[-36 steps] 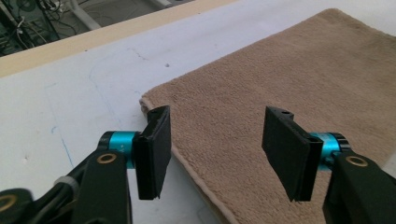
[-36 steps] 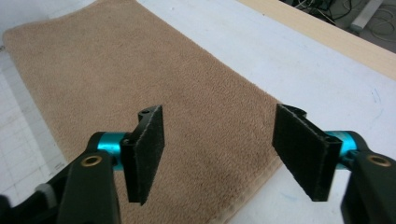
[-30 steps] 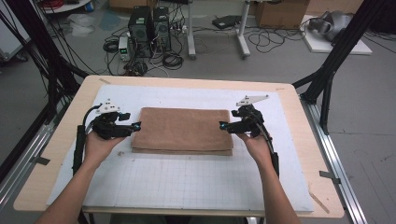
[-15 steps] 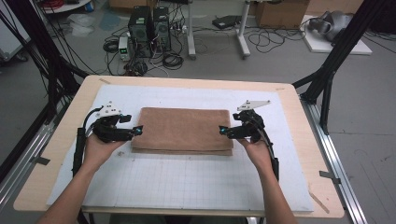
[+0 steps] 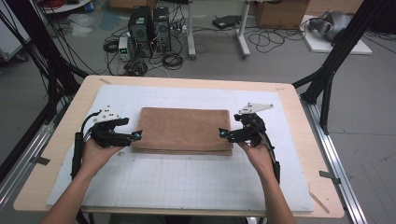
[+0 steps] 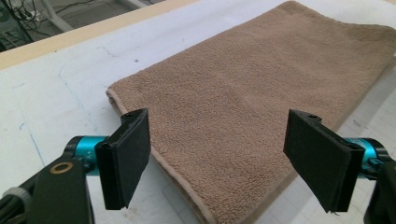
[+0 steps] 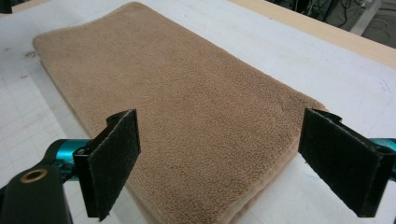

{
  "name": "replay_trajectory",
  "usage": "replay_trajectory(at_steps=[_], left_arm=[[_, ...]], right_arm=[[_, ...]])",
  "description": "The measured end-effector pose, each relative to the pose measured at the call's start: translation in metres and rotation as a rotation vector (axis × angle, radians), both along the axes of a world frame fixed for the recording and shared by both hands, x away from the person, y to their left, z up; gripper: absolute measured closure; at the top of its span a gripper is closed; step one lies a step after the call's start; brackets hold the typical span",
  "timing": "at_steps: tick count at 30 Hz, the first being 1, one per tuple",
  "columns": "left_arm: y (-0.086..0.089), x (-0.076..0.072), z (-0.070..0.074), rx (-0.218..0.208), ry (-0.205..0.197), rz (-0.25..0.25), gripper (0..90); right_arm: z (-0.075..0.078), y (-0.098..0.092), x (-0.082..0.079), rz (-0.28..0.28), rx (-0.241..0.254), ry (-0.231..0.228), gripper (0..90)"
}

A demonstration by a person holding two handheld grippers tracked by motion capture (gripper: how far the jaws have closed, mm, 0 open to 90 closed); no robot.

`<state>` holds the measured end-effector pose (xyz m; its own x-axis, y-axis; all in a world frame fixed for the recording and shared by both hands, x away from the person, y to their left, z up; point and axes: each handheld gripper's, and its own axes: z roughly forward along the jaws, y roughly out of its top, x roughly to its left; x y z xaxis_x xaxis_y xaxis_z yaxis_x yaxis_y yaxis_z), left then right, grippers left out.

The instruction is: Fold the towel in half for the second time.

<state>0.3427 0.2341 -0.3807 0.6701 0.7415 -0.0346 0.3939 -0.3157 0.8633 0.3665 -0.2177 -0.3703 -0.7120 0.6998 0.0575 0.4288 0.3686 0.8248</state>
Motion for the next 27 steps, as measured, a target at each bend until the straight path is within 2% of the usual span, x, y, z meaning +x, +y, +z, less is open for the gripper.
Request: replay_trajectory(at_steps=[14, 19, 27], left_arm=[[0.0, -0.012, 0.003, -0.014, -0.026, -0.015, 16.1], [0.005, -0.016, -0.001, -0.021, -0.019, -0.008, 14.8], [0.008, -0.022, -0.002, -0.02, -0.02, -0.013, 13.8]], right_arm=[[-0.001, -0.013, -0.015, -0.002, 0.009, -0.014, 11.7], [-0.003, -0.018, -0.021, -0.001, 0.02, -0.026, 11.7], [-0.009, -0.022, -0.028, -0.001, 0.025, -0.017, 11.6]])
